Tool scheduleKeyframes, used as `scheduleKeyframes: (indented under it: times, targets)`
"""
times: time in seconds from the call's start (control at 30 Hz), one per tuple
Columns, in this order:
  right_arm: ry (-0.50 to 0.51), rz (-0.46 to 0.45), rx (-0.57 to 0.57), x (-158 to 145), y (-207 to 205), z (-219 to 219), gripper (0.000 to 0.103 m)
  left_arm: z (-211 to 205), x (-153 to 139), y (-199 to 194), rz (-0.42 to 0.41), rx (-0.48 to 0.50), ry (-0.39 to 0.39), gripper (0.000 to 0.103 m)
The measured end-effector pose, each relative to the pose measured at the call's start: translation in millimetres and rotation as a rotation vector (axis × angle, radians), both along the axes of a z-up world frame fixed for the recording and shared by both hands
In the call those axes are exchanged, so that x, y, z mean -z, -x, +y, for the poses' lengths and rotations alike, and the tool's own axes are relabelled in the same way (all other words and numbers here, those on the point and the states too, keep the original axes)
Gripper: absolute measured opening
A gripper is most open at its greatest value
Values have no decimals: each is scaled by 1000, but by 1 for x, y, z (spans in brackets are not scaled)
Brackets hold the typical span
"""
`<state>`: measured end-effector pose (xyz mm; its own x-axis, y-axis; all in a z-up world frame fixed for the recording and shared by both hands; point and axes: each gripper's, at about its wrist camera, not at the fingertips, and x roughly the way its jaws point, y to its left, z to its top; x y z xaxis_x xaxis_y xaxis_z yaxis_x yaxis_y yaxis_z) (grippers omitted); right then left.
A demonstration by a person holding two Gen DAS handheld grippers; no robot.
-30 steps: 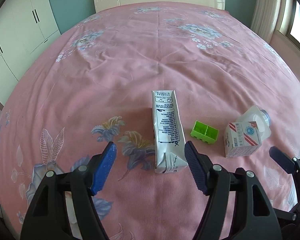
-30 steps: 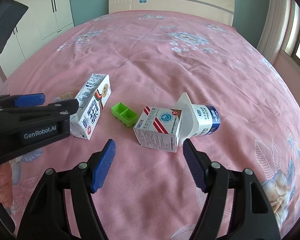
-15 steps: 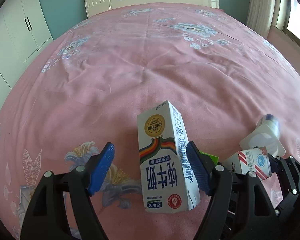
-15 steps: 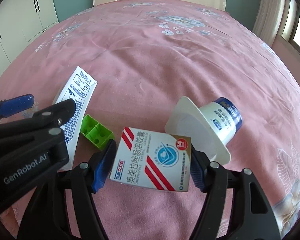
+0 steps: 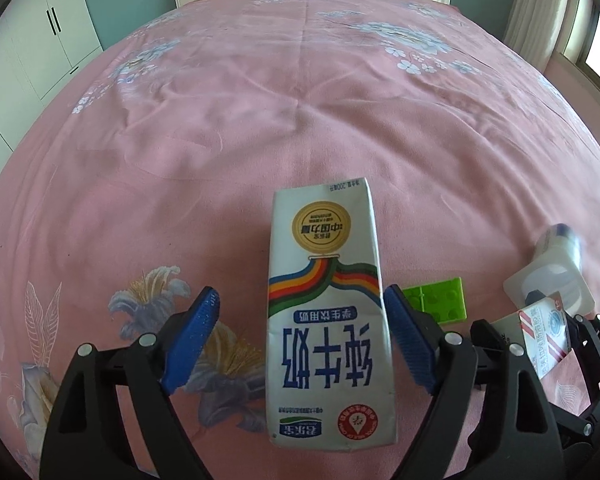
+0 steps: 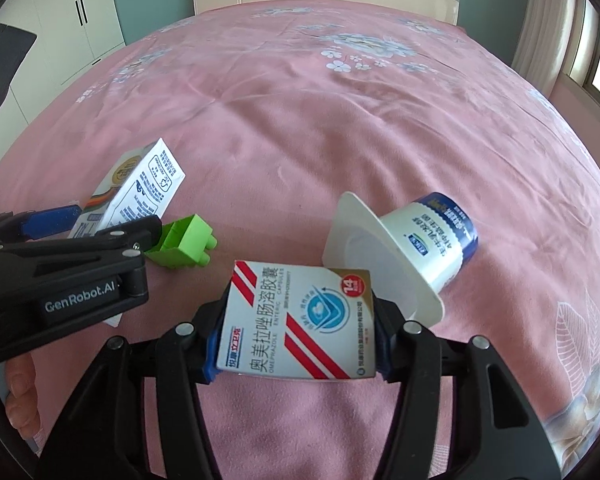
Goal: Collect trash
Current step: 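Grasp the white milk carton with left tool while right tool grasps the red-striped medicine box, then lift the milk carton and medicine box and carry both over the bin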
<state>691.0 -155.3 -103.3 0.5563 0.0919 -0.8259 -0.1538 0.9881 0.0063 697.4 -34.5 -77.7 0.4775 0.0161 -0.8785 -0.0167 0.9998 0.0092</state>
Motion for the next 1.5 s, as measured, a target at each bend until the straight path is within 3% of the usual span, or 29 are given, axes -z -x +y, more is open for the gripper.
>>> scheduleKeyframes:
  times: [0.13, 0.17, 0.2, 0.23, 0.37, 0.5, 0.8, 1.03, 1.2, 1.3, 1.5]
  targets:
    - [-12, 5, 3, 1, 1, 0, 57, 10, 10, -3, 35, -8, 67, 83]
    - [-13, 5, 3, 1, 1, 1, 56, 12, 10, -2, 32, -14, 76, 75]
    - [-13, 5, 3, 0, 2, 1, 56, 13, 10, -2, 29, -12, 78, 57]
    - [-13, 6, 4, 0, 2, 0, 56, 13, 9, -1, 28, -3, 74, 49]
    - [-14, 1, 12, -5, 6, -1, 56, 15, -2, 5, 11, 1, 95, 50]
    - [-22, -24, 14, -20, 15, -5, 56, 10, -22, 19, -27, 29, 51, 50]
    - [-24, -106, -26, -89, 66, -3, 56, 10, -84, 79, -94, 79, -7, 50]
    - [-26, -208, -52, -172, 141, -9, 56, 12, -153, 147, -180, 102, -64, 50]
    - [-25, -277, -61, -230, 203, -14, 56, 15, -206, 210, -249, 124, -77, 50]
    - [-36, -317, -73, -261, 242, -18, 56, 14, -233, 254, -313, 147, -123, 50]
    - [-57, -387, -119, -307, 323, -24, 56, 10, -266, 344, -398, 209, -196, 50]
